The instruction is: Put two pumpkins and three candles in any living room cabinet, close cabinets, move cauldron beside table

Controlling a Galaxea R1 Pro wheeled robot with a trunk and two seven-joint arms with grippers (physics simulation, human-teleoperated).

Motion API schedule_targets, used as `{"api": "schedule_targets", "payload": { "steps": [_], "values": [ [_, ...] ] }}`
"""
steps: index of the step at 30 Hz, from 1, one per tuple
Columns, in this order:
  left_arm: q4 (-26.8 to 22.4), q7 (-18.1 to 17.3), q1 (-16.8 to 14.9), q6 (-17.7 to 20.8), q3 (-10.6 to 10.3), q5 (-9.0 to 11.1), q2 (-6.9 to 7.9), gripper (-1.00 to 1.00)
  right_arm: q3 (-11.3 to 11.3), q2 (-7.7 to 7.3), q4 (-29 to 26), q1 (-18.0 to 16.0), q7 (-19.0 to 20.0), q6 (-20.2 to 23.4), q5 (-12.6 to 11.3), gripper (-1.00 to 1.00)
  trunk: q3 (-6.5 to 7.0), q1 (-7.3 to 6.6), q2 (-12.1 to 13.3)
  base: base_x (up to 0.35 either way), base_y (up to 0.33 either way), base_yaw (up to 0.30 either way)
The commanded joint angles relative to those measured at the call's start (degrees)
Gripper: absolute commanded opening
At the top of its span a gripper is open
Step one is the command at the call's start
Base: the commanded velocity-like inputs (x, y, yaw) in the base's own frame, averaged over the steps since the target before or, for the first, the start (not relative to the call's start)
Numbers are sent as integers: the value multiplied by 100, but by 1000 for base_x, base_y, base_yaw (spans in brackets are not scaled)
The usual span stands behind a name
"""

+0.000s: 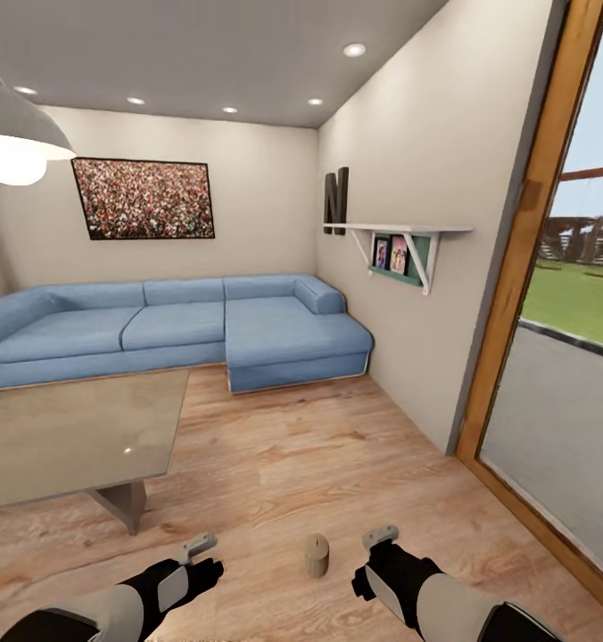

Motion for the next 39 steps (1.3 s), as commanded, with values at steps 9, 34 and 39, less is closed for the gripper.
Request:
{"api": "schedule_targets", "payload": {
  "steps": [9, 34, 39],
  "values": [
    [8, 12, -7, 13, -48, 52, -4, 100, 49, -3, -12, -2, -34, 30, -61, 100, 23, -1, -3, 34, 0, 263],
    [8, 12, -7, 8, -48, 50, -10, 100, 47, -9, -13, -2, -34, 30, -61, 100, 66, -1, -3, 289, -105, 262],
    [8, 12, -7, 2, -48, 47, -23, 100, 46, -5, -12, -2, -34, 30, -61, 100, 66, -1, -3, 112, -76, 61]
  ]
}}
